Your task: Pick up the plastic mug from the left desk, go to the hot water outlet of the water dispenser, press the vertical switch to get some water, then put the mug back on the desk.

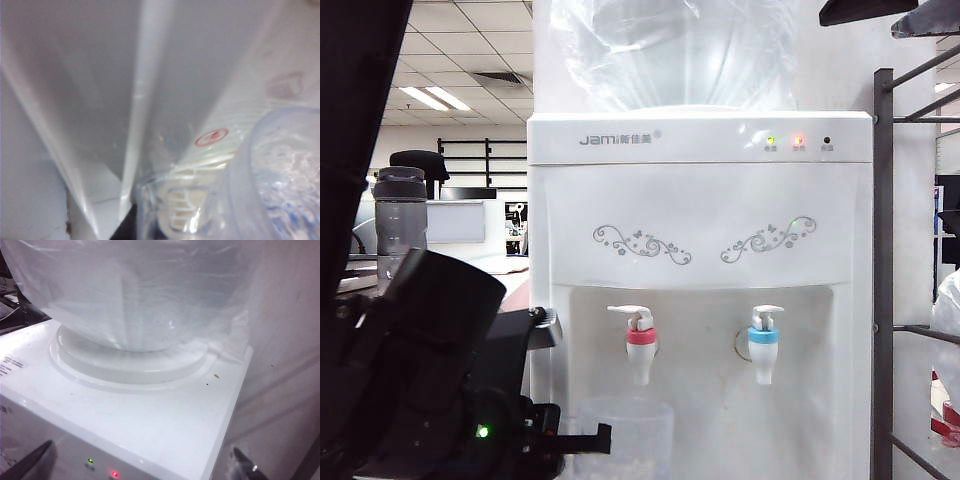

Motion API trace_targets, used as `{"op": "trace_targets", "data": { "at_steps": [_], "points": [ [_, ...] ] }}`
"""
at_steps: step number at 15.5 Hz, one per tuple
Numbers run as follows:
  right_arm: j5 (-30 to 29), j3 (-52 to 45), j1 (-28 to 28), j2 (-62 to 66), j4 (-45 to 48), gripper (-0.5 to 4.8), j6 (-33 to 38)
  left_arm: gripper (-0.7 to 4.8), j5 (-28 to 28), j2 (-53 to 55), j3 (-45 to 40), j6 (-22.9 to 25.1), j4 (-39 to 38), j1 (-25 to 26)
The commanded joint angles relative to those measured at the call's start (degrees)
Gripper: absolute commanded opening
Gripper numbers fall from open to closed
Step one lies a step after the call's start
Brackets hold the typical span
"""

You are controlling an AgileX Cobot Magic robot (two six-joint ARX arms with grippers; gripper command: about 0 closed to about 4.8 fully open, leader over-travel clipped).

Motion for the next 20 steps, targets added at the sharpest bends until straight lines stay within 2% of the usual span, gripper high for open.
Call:
{"op": "trace_targets", "data": {
  "at_steps": [1,5,20],
  "points": [
    [0.02,0.33,-0.02,-0.11,0.57,4.79,-0.15,-0.05,-0.83,-1.03,1.05,-0.22,9.05,0.37],
    [0.04,0.33,-0.02,-0.11,0.61,4.79,-0.15,-0.05,1.66,-1.73,1.25,-0.22,9.05,-0.55],
    [0.00,0.33,-0.02,-0.11,0.57,4.79,-0.15,-0.05,1.51,-3.34,1.25,-0.17,8.96,-1.68]
  ]
}}
